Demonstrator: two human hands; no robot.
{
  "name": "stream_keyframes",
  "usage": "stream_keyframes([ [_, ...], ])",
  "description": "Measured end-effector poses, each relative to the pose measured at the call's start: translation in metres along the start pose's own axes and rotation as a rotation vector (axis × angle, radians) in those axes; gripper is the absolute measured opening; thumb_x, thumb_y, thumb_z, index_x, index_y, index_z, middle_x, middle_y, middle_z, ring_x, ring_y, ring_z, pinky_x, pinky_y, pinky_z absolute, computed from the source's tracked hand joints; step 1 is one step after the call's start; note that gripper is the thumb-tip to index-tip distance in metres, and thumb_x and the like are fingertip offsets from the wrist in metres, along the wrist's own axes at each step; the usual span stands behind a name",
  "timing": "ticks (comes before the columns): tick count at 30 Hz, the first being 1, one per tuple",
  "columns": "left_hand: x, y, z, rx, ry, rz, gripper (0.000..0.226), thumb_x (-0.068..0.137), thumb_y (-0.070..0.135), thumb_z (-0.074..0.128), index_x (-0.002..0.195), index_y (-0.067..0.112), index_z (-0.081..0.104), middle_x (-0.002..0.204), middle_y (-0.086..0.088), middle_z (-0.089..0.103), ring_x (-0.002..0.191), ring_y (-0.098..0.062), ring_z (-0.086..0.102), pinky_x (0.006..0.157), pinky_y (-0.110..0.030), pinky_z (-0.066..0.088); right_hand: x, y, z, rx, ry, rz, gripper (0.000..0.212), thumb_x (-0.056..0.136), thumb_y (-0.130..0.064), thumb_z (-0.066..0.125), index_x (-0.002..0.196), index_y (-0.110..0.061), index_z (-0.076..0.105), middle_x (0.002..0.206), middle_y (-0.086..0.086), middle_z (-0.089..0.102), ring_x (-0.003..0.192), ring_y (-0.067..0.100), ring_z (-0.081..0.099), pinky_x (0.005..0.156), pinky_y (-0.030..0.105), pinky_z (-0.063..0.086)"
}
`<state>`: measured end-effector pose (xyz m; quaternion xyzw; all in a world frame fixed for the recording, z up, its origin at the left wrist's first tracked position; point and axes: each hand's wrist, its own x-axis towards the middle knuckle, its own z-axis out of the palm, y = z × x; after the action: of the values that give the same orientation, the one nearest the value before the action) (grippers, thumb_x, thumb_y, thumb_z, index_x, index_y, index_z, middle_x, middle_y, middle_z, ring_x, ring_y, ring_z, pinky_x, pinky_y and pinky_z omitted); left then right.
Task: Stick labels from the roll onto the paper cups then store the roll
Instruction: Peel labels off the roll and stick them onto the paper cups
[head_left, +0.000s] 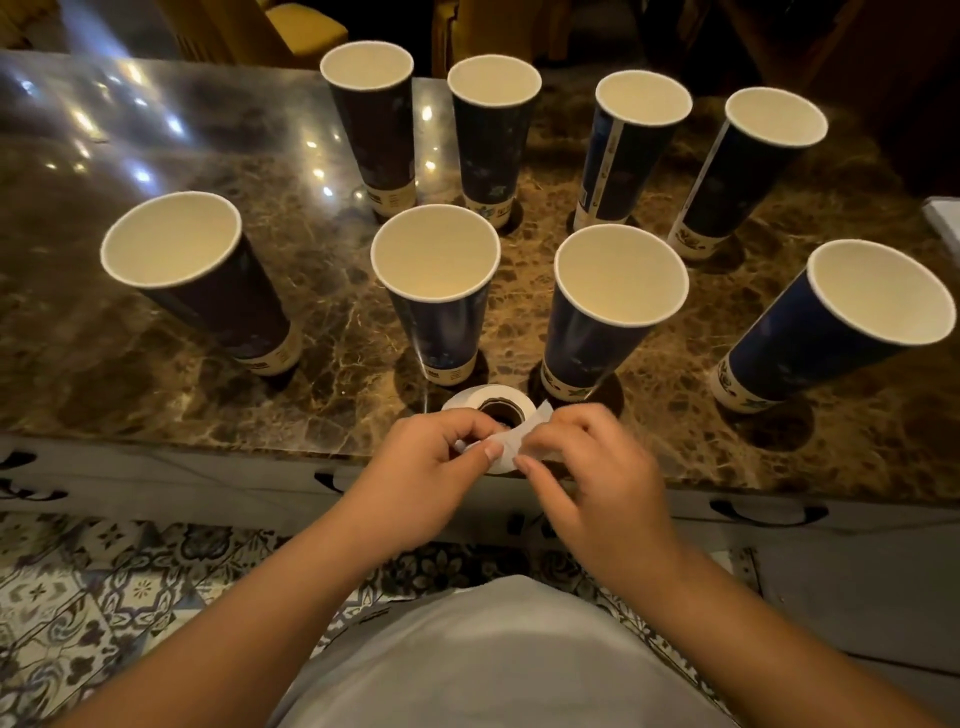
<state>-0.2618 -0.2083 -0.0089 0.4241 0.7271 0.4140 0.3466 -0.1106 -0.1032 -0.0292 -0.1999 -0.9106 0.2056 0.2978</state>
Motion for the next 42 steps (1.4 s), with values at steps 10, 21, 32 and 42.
stream_keyframes([
  [10, -0.007, 0.002, -0.005, 0.038, -0.073, 0.086, 0.023, 0.096, 0.014, 0.057, 0.089, 0.029, 0.073, 0.058, 0.012, 0.06, 0.052, -0.003, 0.053, 0.053, -0.02, 0.045, 0.008, -0.01, -0.005, -0.005, -0.112, 0.013, 0.023, 0.09, -0.034, 0.062, 0.095, -0.015, 0.074, 0.085, -0.004, 0.072, 0.078, 0.011, 0.065, 0.064, 0.031, 0.053],
  [21, -0.01, 0.006, -0.006, 0.169, -0.027, 0.151, 0.019, 0.095, 0.017, 0.06, 0.097, 0.028, 0.075, 0.063, 0.003, 0.069, 0.058, -0.009, 0.063, 0.058, -0.012, 0.046, 0.012, -0.017, -0.009, -0.091, -0.071, -0.013, 0.016, 0.088, -0.026, 0.065, 0.082, -0.016, 0.076, 0.07, -0.003, 0.071, 0.064, 0.013, 0.065, 0.054, 0.031, 0.051],
  [32, -0.009, 0.002, -0.002, -0.001, 0.103, -0.002, 0.015, 0.094, 0.015, 0.06, 0.093, 0.023, 0.073, 0.071, 0.003, 0.069, 0.058, -0.008, 0.064, 0.061, -0.021, 0.051, 0.017, -0.013, -0.014, 0.197, 0.007, 0.348, 0.011, 0.084, -0.011, 0.067, 0.078, -0.015, 0.075, 0.064, -0.009, 0.066, 0.061, 0.007, 0.06, 0.052, 0.017, 0.046],
  [42, -0.01, 0.007, 0.005, 0.048, 0.264, -0.056, 0.015, 0.094, 0.016, 0.06, 0.096, 0.027, 0.07, 0.073, 0.006, 0.069, 0.059, -0.008, 0.065, 0.061, -0.025, 0.056, 0.009, -0.005, -0.029, 0.246, 0.107, 0.45, 0.014, 0.085, -0.008, 0.065, 0.075, -0.015, 0.072, 0.065, -0.002, 0.067, 0.065, 0.012, 0.063, 0.056, 0.036, 0.051],
])
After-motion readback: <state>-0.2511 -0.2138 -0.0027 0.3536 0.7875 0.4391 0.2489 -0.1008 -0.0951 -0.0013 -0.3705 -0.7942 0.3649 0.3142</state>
